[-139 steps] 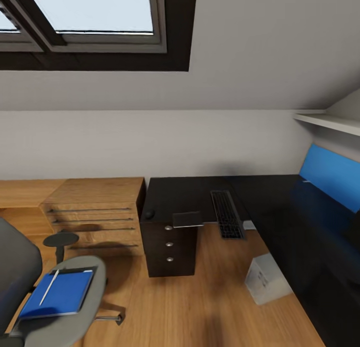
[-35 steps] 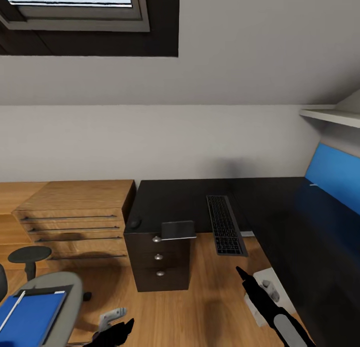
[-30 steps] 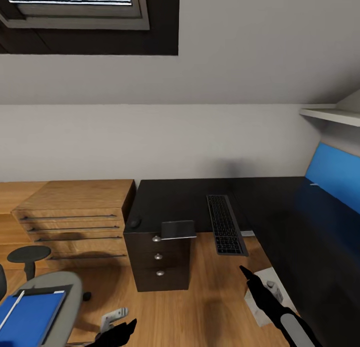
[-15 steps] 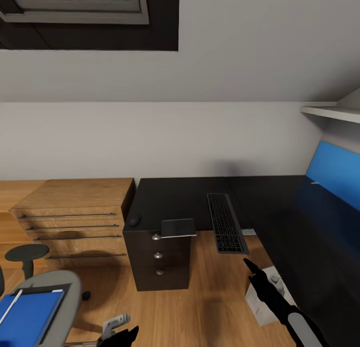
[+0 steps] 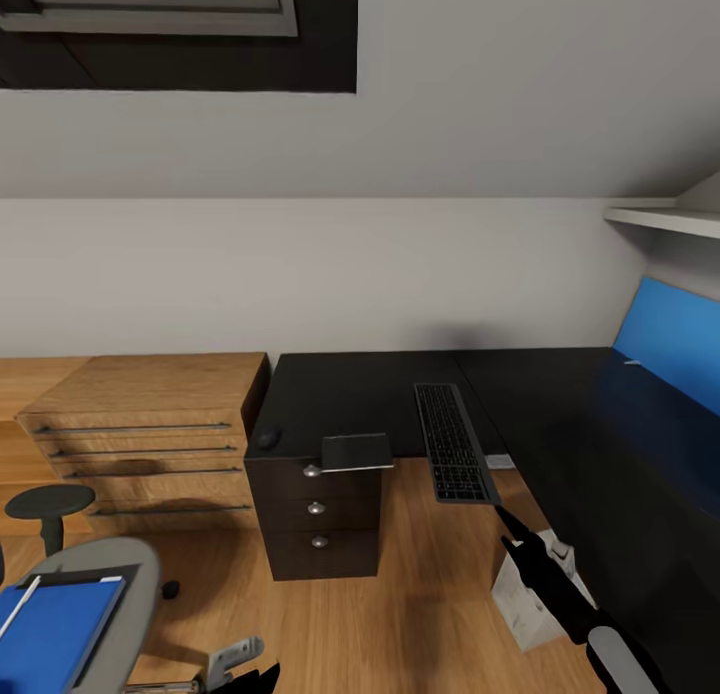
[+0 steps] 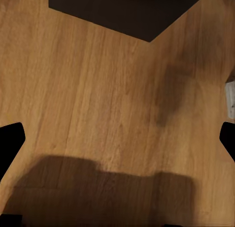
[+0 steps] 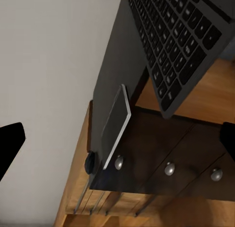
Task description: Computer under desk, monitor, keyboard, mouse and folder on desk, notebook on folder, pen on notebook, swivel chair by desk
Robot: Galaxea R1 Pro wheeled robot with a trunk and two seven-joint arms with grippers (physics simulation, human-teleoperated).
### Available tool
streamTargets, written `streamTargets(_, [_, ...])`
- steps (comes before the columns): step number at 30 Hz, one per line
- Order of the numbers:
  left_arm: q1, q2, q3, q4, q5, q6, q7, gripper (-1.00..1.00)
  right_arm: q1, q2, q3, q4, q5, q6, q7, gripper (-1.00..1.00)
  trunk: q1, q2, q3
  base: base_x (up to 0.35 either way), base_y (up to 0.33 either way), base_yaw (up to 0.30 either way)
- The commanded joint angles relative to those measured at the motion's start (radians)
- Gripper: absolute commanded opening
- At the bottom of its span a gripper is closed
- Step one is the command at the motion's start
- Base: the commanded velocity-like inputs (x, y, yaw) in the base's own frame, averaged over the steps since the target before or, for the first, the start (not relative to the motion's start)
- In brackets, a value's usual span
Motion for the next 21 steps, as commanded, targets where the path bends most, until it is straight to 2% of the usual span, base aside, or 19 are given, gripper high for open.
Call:
streamTargets(1, [-0.001, -0.002, 0.008, 0.003, -0.007, -0.007, -0.009, 1.0, -0.001, 0.001, -0.001, 0.001, -0.009, 0.008, 0.001, 1.0, 0.004, -0.008, -0.004, 0.0, 0.0, 0.0])
streamTargets(7, [-0.001, -0.002, 0.008, 0.013, -0.008, -0.036, -0.009, 1.0, -0.001, 0.003, -0.002, 0.02, -0.009, 0.002, 0.002, 1.0, 0.027, -0.05, -0.023, 0.0, 0.0, 0.0])
streamTargets(21, [-0.001, -0.002, 0.008, 0.017, -0.008, -0.041, -0.009, 1.0, -0.001, 0.0, -0.004, 0.025, -0.009, 0.002, 0.004, 1.0, 0.081, -0.148, -0.067, 0.0, 0.0, 0.0])
